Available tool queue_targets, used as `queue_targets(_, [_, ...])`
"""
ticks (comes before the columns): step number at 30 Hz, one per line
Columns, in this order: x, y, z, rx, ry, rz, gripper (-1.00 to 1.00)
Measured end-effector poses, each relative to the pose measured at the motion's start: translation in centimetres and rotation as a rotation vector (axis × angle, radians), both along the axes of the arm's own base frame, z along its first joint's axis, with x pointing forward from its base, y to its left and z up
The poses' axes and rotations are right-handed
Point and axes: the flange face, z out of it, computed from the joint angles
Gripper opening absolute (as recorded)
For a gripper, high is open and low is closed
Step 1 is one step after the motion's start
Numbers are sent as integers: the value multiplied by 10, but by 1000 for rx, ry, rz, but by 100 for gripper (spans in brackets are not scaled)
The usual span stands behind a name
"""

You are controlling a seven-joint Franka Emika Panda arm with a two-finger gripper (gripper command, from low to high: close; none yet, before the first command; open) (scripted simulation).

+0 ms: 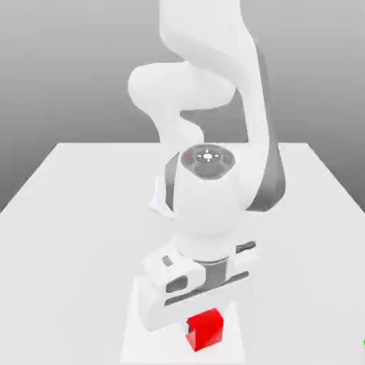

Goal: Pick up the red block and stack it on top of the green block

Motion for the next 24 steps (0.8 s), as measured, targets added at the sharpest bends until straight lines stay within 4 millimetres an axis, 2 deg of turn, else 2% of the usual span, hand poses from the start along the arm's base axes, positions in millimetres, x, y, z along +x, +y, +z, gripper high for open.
queue_targets(3, [12,42,10,-6,6,20,-100])
queue_targets(8, [24,135,17,-14,13,55,-100])
queue_targets(12, [22,212,26,-13,11,76,-100])
queue_targets(16, [9,288,40,-2,3,87,-100])
queue_targets(18, [5,305,26,2,1,87,-100])
queue_targets(20, [4,310,-4,2,0,87,-100])
queue_targets(21, [3,310,-14,2,0,88,100])
queue_targets(24, [3,310,-14,2,0,88,100])
